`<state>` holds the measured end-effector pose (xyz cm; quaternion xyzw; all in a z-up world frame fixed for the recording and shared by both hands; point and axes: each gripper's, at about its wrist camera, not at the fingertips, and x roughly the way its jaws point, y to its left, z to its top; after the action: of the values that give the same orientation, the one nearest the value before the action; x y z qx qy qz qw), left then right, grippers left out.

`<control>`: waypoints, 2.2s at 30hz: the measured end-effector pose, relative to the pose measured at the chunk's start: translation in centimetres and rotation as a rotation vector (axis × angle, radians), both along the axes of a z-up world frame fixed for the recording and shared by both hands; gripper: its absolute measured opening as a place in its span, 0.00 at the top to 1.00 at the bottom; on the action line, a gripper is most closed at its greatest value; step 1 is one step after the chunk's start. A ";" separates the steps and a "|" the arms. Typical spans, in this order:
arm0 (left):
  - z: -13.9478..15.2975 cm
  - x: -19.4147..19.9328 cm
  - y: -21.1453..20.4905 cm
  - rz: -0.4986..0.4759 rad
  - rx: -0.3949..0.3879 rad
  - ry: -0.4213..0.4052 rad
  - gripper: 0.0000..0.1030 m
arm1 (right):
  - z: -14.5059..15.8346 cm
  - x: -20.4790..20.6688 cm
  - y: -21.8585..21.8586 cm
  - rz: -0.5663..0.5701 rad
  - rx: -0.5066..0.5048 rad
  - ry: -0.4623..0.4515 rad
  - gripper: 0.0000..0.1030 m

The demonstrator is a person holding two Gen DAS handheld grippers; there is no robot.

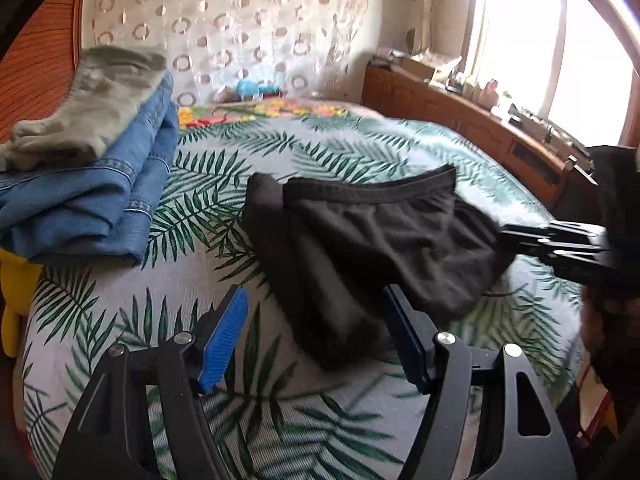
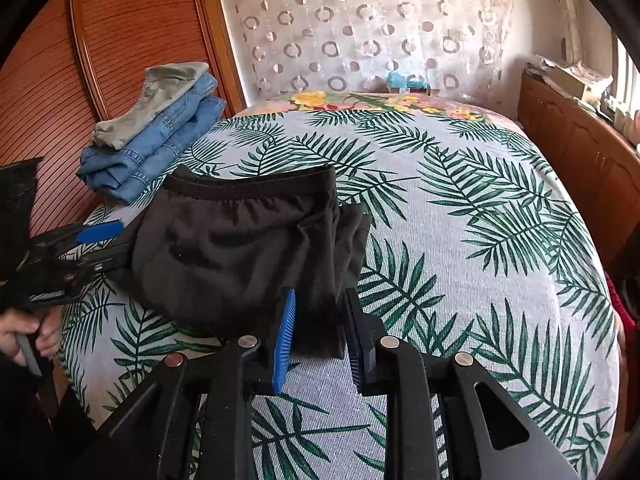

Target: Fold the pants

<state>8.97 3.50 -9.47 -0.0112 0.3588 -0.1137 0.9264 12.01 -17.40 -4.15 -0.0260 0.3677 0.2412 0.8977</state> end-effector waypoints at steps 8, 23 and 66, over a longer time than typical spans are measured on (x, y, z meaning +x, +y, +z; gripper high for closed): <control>-0.3 -0.7 -1.0 -0.042 0.015 0.022 0.61 | -0.3 -0.1 -0.1 -0.010 0.009 0.015 0.75; -0.1 -0.4 -1.0 -0.039 0.004 0.030 0.90 | 0.0 -0.1 0.0 0.032 0.033 0.038 0.92; 0.1 -6.8 -1.3 -0.059 0.032 0.035 0.91 | 0.3 -7.9 -2.3 0.054 0.023 -0.016 0.95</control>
<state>2.21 2.17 -9.33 0.0124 0.3772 -0.1352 0.9161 4.15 -19.72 -3.81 -0.0277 0.3567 0.2692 0.8942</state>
